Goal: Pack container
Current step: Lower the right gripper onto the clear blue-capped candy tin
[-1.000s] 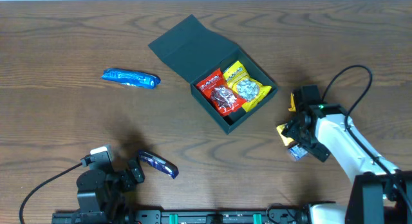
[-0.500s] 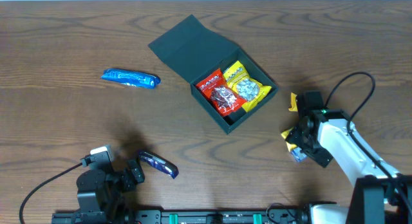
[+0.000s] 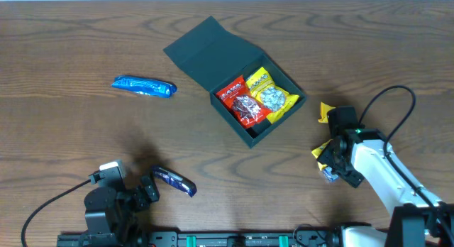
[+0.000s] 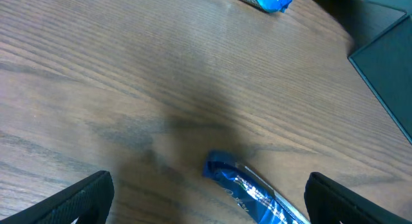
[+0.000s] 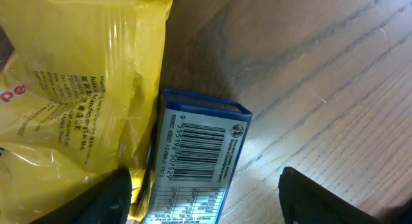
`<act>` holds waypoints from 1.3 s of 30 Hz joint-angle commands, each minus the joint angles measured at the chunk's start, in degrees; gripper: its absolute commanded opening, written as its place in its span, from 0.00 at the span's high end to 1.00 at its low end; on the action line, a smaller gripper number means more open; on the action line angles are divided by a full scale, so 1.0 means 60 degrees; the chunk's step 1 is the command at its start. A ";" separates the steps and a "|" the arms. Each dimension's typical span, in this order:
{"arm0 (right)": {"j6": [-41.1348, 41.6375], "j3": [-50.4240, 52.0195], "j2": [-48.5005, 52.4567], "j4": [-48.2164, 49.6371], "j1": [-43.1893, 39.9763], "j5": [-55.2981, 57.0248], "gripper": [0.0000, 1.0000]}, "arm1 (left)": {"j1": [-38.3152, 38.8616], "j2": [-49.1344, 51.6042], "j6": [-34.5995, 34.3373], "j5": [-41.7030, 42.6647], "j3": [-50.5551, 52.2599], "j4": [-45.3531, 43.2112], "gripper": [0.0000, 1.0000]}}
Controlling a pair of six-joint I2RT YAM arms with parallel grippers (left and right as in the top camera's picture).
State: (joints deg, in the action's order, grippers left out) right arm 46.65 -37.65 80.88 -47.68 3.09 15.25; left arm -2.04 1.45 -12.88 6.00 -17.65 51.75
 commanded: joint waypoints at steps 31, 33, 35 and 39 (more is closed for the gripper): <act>0.0073 0.0175 -0.1752 -0.0168 -0.0255 -0.1504 0.27 | -0.0033 -0.0015 0.0076 -0.0029 0.0146 0.0583 0.05; 0.0084 0.0164 -0.1803 -0.0430 -0.0255 -0.1512 0.28 | -0.0033 -0.0015 0.0076 -0.0029 0.0146 0.0583 0.05; 0.0277 0.0076 -0.1803 -0.0903 -0.0255 -0.1461 0.34 | -0.0033 -0.0015 0.0076 -0.0029 0.0146 0.0583 0.05; 0.0907 -0.0033 -0.2040 -0.1198 -0.0255 -0.1111 0.32 | -0.0033 -0.0015 0.0076 -0.0029 0.0146 0.0583 0.05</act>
State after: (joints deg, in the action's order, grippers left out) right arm 49.30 -36.86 70.26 -55.27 1.93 6.92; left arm -2.04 1.45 -12.88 6.00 -17.65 51.75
